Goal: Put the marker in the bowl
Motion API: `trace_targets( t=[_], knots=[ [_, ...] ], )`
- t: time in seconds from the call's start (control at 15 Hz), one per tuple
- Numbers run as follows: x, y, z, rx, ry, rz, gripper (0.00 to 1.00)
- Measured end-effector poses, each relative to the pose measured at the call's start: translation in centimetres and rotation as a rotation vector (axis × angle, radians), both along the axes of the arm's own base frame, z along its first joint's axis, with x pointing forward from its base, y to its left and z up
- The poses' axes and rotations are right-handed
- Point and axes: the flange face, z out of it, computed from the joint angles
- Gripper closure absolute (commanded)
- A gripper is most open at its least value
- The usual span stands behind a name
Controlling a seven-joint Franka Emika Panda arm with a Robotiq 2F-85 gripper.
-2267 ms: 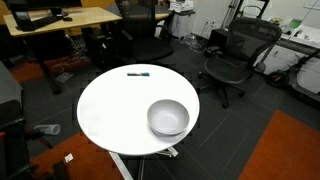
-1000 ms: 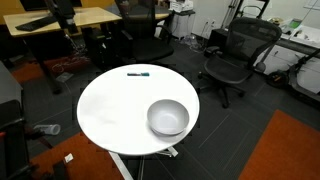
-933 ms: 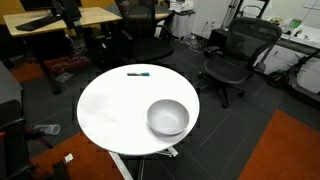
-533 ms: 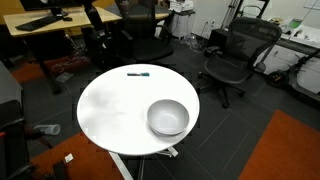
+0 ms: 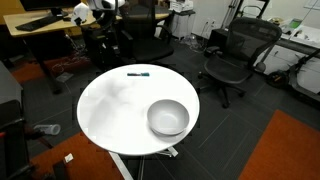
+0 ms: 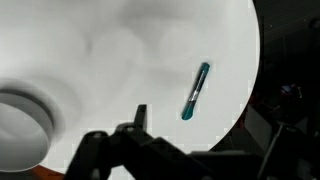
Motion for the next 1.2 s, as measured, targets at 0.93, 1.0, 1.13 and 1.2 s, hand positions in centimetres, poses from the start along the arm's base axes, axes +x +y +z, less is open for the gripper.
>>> trace_targets(
  t=[0.93,1.0,1.13,1.2],
  knots=[
    [8.9,2.6,-8.8,-0.033,0.042,-0.113,0.00],
    [9.3,2.6,-9.3,-0.035,0.045,-0.116,0.00],
    [9.9,2.4,-10.5,-0.034,0.049,-0.123,0.00],
    [10.1,2.4,-11.1,-0.031,0.052,-0.128,0.00]
  ],
)
